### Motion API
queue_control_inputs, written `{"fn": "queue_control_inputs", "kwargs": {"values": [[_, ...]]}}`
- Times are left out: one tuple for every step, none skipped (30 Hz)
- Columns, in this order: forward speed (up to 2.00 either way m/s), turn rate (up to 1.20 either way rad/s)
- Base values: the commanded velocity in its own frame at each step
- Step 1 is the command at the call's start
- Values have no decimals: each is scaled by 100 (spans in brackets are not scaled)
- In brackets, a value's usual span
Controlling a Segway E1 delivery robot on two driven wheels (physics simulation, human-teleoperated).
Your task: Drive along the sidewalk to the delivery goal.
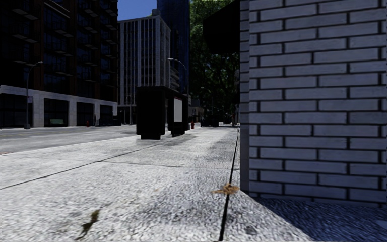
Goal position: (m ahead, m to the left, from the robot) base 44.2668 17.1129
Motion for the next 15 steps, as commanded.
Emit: {"fn": "queue_control_inputs", "kwargs": {"values": [[185, 15], [185, 15], [185, 24], [185, 30], [185, 30], [185, 33], [185, 34], [185, 34], [185, 35], [185, 36], [185, 36], [185, 36], [185, 36], [185, 25], [185, 25]]}}
